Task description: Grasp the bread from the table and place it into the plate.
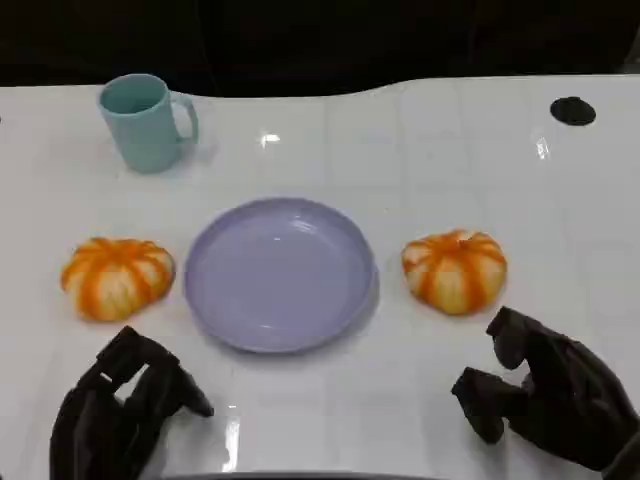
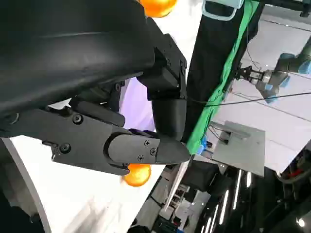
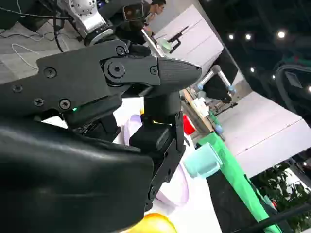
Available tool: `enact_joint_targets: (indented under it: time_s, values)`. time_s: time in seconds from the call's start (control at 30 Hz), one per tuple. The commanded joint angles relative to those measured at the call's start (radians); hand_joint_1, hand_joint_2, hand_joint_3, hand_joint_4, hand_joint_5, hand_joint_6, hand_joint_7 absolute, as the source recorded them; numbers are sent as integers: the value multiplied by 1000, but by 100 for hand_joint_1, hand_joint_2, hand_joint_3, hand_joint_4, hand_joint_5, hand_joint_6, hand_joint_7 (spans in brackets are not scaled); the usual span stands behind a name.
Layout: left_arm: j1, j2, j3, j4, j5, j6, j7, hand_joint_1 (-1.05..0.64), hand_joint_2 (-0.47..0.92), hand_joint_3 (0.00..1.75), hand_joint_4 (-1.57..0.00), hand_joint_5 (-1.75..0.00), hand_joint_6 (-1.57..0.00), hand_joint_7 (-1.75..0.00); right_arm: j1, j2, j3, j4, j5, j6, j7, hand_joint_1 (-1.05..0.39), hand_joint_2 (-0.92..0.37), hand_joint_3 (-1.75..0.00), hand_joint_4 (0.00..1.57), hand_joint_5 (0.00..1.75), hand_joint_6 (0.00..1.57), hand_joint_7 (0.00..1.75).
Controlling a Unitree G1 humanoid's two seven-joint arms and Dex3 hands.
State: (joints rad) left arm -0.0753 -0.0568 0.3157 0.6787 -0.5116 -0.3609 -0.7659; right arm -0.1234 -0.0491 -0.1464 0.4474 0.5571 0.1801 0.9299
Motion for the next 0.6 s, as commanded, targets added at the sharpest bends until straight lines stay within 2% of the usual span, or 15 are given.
enact_joint_targets:
  time_s: [0.03, 0.6]
  values:
    - [-1, 20, 7, 2, 0, -10, -8, -59, 92, 24, -65, -175, -51, -152, -4, -19, -3, -12, -9, 2, -7, -55, -92, -34, 91, 175, 70, 175]
    - [-1, 22, 4, -4, 1, -1, -3, -59, 92, 24, -65, -175, -51, -154, -6, -25, 0, -10, -19, -9, -1, -55, -92, -34, 91, 175, 70, 174]
